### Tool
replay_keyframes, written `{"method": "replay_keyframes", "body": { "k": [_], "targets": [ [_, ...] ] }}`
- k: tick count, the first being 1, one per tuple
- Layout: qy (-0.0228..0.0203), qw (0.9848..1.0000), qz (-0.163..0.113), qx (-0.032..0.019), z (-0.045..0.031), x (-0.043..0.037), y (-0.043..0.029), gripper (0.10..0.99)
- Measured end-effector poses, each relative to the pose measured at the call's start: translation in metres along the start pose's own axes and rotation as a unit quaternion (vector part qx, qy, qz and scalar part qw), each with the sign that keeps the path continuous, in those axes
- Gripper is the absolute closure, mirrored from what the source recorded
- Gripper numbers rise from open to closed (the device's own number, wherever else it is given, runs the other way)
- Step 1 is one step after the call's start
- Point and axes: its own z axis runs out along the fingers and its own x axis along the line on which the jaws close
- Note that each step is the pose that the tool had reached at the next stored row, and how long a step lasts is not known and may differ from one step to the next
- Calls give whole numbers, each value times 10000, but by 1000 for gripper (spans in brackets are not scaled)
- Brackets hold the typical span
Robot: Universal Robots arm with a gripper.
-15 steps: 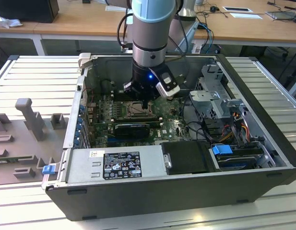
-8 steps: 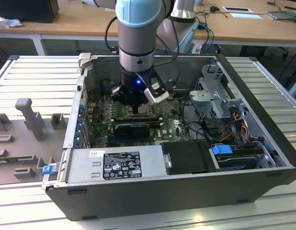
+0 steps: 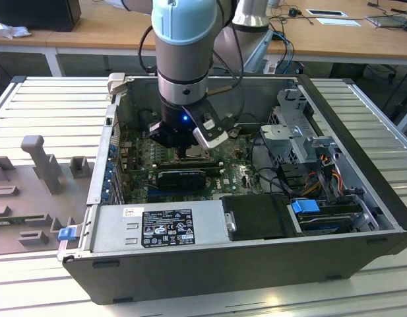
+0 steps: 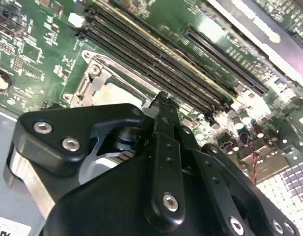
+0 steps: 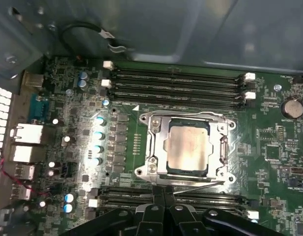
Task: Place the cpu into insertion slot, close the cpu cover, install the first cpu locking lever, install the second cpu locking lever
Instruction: 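Install the second cpu locking lever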
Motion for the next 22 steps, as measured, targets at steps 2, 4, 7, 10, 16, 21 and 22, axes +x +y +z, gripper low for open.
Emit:
{"method": "replay_keyframes", "body": {
  "k": [2, 4, 7, 10, 16, 21, 22],
  "targets": [
    [-3, 10000, -12, -66, 16, 21, -18, 980],
    [-4, 10000, -16, -84, 80, 32, -32, 980],
    [-1, 10000, -28, -86, 151, 35, -48, 980],
    [-4, 9999, -41, -153, 212, 39, -71, 980],
    [-25, 9992, -70, -402, 245, 126, -137, 980],
    [-52, 9980, -77, -630, 315, 176, -151, 980],
    [-58, 9977, -77, -675, 328, 178, -153, 980]
  ]
}}
